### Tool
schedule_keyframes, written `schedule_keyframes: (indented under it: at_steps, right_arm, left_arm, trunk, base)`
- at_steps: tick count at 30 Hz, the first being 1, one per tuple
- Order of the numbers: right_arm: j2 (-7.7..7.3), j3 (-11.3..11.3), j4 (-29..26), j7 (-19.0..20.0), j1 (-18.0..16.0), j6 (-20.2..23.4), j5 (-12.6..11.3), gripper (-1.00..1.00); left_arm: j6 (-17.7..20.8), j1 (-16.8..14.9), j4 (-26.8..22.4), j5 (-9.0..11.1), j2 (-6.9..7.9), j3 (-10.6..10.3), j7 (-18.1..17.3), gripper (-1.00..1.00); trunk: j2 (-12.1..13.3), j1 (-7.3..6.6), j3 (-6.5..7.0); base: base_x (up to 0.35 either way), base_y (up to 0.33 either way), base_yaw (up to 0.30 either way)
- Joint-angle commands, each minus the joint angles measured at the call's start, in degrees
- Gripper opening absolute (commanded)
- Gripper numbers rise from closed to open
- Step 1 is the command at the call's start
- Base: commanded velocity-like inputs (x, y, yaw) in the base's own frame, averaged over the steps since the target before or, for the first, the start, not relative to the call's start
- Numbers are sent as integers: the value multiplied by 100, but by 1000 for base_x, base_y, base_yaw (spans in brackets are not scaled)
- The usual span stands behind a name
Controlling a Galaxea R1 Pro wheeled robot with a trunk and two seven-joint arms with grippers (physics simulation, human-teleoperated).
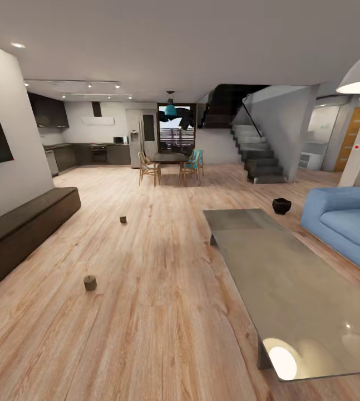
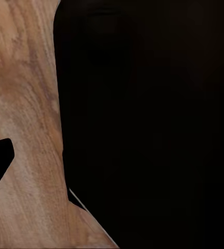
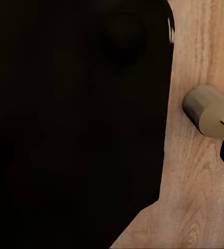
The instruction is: Place each of the two pumpkins and all three candles from the living room inside a cabinet in the living room (use any cabinet), then make sure every cabinet is closed, and position the cauldron so it is next to a table in the living room.
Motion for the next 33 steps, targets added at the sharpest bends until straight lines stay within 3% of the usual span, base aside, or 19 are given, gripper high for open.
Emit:
schedule_keyframes:
  at_steps: [1,5,9,19,33]
  right_arm:
    - [0,0,0,0,0,0,0,100]
    - [4,18,-23,21,-17,-3,0,100]
    - [0,7,-34,18,-18,-7,0,100]
    - [-2,-2,-27,13,-18,11,4,100]
    - [-24,0,-52,8,-18,-15,0,100]
  left_arm:
    - [0,0,0,0,0,0,0,100]
    - [-1,-8,-9,11,-15,17,-34,100]
    - [-23,-9,-30,39,94,41,-44,100]
    - [-26,-9,-36,44,10,53,-78,100]
    - [-27,-16,-197,73,21,53,-56,100]
  trunk:
    - [-3,0,-3]
    - [-3,0,-3]
    - [-3,0,-3]
    - [-3,0,-3]
    - [-3,0,-3]
  base:
    - [0,0,0]
    - [0,0,0]
    - [0,0,0]
    - [0,0,0]
    - [0,0,0]
